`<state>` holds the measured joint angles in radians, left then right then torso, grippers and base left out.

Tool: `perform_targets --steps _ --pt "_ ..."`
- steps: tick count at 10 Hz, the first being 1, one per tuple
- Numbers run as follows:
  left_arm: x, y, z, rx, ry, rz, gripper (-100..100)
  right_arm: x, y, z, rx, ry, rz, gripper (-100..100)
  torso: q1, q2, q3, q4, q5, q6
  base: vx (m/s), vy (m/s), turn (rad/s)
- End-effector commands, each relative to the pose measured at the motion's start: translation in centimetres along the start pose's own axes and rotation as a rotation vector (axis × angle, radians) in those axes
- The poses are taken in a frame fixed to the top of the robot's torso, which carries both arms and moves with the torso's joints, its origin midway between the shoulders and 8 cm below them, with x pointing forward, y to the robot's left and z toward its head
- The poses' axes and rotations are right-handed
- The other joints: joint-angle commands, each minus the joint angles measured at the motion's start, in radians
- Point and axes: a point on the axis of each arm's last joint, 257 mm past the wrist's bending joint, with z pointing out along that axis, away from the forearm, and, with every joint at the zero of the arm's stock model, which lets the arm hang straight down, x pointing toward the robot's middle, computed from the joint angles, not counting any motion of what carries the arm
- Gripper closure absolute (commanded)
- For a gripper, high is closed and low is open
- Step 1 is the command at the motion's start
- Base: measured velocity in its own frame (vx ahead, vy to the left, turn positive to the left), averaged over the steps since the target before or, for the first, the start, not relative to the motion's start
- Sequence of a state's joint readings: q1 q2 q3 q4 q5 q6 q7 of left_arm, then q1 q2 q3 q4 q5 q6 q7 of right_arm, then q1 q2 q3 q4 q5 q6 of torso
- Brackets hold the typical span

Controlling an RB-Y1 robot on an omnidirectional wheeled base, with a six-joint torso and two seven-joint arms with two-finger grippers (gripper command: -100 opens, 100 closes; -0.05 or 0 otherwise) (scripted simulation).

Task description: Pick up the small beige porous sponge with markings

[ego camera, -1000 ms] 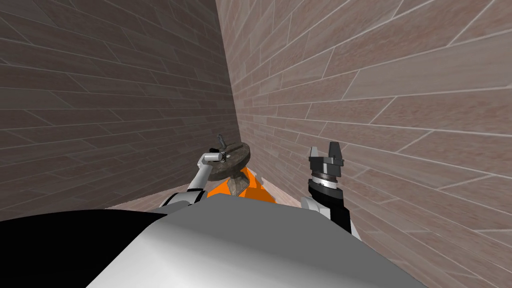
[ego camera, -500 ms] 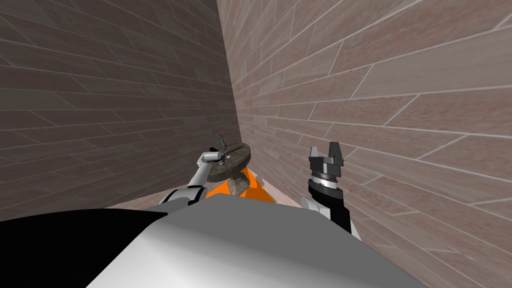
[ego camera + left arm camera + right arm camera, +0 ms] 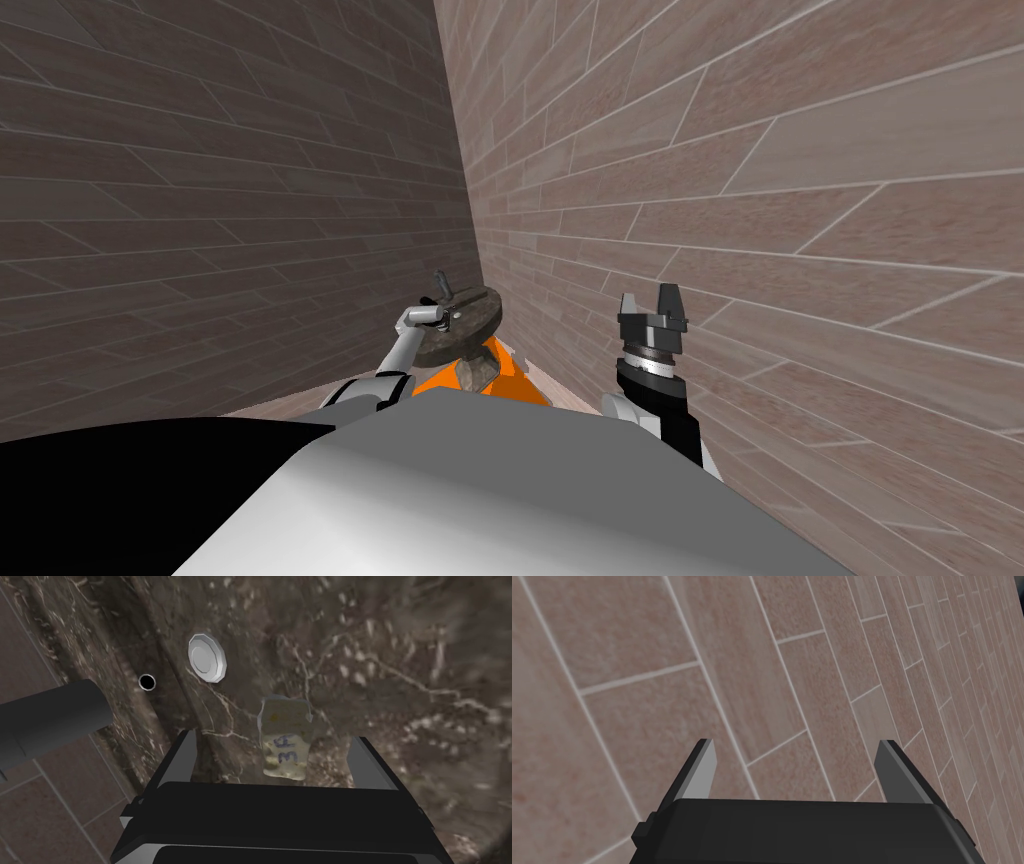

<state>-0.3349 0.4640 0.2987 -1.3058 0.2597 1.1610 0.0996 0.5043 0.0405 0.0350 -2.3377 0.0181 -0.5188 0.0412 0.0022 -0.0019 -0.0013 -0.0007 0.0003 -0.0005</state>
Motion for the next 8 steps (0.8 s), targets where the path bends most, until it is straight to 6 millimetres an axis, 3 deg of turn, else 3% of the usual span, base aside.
perform_targets --steps 1,2,3,7,8 --pt "0.14 0.45 0.63 0.003 0.000 0.000 -100 0.00 0.00 0.00 0.000 0.000 0.000 0 0.000 0.000 0.000 0.000 0.000 0.000 0.041 0.021 -0.006" --pt "0.03 0.33 0.32 0.001 0.000 0.000 -100 0.00 0.00 0.00 0.000 0.000 0.000 0 0.000 0.000 0.000 0.000 0.000 0.000 0.018 0.008 -0.001" --pt "0.04 0.32 0.36 0.003 0.000 0.000 100 0.00 0.00 0.00 0.000 0.000 0.000 0 -0.001 0.001 0.000 0.000 0.000 0.000 0.000 0.000 0.000" --pt "-0.14 0.16 0.30 0.006 -0.003 -0.004 100 0.00 0.00 0.00 0.000 0.000 0.000 0 0.000 0.002 0.001 0.000 0.001 0.002 0.001 0.000 0.006" --pt "-0.14 0.19 0.31 0.005 -0.003 -0.004 0 0.00 0.00 0.00 0.000 0.000 0.000 0 0.000 0.002 0.001 0.000 0.001 0.002 0.000 0.000 0.000"
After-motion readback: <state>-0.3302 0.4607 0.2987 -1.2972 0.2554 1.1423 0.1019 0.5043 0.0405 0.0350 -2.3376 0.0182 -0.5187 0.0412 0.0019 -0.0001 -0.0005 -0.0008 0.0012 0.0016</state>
